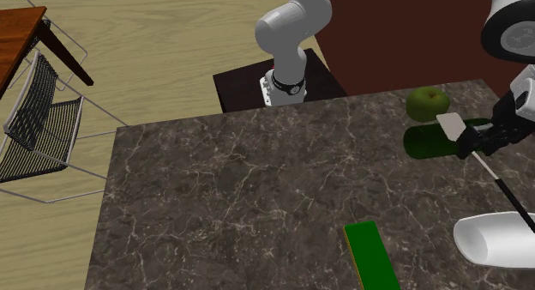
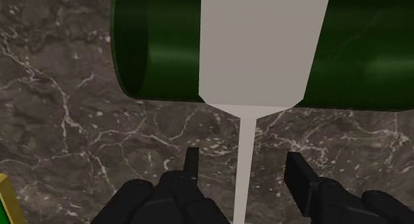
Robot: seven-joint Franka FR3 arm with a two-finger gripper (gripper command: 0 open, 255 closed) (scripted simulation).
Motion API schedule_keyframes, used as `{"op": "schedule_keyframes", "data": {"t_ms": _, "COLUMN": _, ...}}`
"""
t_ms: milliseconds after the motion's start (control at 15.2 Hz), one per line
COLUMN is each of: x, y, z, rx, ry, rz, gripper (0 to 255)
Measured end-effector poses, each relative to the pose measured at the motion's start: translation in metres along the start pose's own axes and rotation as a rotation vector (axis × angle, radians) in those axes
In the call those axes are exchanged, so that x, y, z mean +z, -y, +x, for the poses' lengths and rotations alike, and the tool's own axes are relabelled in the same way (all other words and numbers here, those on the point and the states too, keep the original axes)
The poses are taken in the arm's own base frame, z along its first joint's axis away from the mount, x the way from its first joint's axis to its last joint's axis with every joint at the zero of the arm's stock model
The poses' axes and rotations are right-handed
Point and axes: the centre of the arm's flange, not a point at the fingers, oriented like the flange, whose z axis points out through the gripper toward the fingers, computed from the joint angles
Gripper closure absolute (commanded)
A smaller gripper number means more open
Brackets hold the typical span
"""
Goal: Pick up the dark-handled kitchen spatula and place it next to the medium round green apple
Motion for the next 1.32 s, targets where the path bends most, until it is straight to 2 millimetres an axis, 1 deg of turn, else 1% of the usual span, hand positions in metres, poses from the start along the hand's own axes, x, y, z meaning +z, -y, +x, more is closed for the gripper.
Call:
{"op": "schedule_keyframes", "data": {"t_ms": 594, "x": 0.0, "y": 0.0, "z": 0.0, "rx": 0.0, "ry": 0.0, "rz": 0.0, "gripper": 255}}
{"op": "schedule_keyframes", "data": {"t_ms": 660, "x": -0.003, "y": 0.0, "z": 0.0, "rx": 0.0, "ry": 0.0, "rz": 0.0, "gripper": 255}}
{"op": "schedule_keyframes", "data": {"t_ms": 1122, "x": -0.035, "y": 0.0, "z": 0.007, "rx": 0.0, "ry": -0.001, "rz": 0.0, "gripper": 255}}
{"op": "schedule_keyframes", "data": {"t_ms": 1320, "x": -0.053, "y": 0.0, "z": 0.008, "rx": 0.0, "ry": 0.0, "rz": 0.0, "gripper": 255}}
